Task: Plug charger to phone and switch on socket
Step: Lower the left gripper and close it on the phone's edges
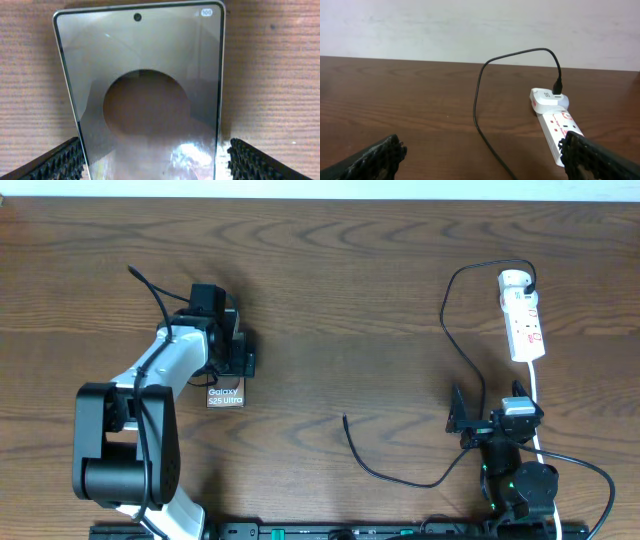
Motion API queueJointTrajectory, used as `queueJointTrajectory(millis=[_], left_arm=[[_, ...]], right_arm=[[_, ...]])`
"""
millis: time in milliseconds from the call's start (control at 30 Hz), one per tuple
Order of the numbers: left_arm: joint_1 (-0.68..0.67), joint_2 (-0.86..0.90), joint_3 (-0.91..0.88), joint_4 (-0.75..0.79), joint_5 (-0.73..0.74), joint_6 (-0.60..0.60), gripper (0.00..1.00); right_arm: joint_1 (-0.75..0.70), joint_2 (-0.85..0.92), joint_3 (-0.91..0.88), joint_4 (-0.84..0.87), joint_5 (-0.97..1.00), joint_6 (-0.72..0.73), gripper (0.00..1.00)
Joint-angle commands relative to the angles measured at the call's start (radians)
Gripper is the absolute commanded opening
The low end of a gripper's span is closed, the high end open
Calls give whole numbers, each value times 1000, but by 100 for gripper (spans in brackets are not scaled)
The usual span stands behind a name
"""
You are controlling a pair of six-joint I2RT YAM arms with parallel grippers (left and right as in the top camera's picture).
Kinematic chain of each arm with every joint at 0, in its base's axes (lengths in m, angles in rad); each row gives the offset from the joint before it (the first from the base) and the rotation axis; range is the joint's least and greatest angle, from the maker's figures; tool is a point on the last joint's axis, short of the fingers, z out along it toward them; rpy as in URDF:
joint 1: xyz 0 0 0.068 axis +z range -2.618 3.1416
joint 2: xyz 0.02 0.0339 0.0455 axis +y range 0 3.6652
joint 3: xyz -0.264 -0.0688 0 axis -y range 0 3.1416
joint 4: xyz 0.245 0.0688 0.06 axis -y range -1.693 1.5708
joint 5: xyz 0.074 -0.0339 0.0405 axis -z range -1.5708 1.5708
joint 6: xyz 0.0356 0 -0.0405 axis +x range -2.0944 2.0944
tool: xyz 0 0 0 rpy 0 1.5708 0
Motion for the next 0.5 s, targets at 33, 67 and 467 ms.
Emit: queueJointTrajectory(millis=[33,67,467], left_arm=[[-2,5,-24,2,-23,9,89],[-2,5,-24,2,-24,9,89],[-2,5,-29,2,-32,10,89]], right_arm=[[3,-4,-1,-5,9,17,99],[3,-4,-1,-5,9,17,99],[3,-4,-1,-5,9,17,99]])
